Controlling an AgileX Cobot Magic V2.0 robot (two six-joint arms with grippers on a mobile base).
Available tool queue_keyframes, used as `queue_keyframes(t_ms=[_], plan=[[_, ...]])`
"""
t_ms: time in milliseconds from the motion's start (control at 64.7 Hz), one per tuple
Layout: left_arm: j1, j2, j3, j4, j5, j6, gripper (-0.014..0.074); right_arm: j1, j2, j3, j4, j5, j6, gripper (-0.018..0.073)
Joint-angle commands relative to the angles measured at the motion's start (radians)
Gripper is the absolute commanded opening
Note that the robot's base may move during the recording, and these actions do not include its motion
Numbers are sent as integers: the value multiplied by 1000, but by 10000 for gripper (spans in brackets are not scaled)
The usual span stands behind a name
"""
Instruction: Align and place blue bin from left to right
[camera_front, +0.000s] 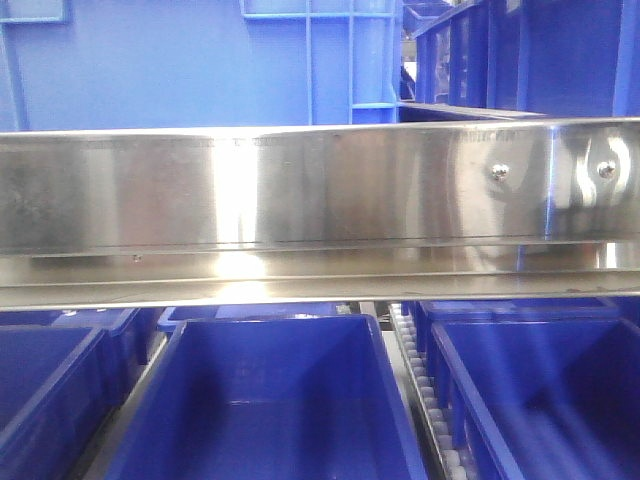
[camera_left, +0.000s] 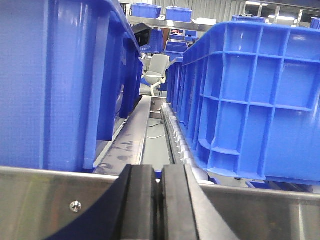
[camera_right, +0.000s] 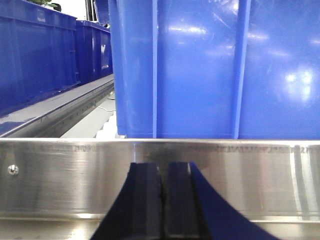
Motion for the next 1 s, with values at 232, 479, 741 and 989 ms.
queue_keyframes(t_ms=[232,479,741,989], plan=[[-6,-3,-3,-2,-29,4,13,-3,-3,-1,6,-26,-1,-79],[-6,-3,-3,-2,-39,4,13,-3,-3,-1,6,-26,-1,-79],[-6,-3,-3,-2,-87,4,13,-3,-3,-1,6,-97,-1,-79],[-6,-3,-3,-2,-141,4,13,-3,-3,-1,6,-138,-1,-79]])
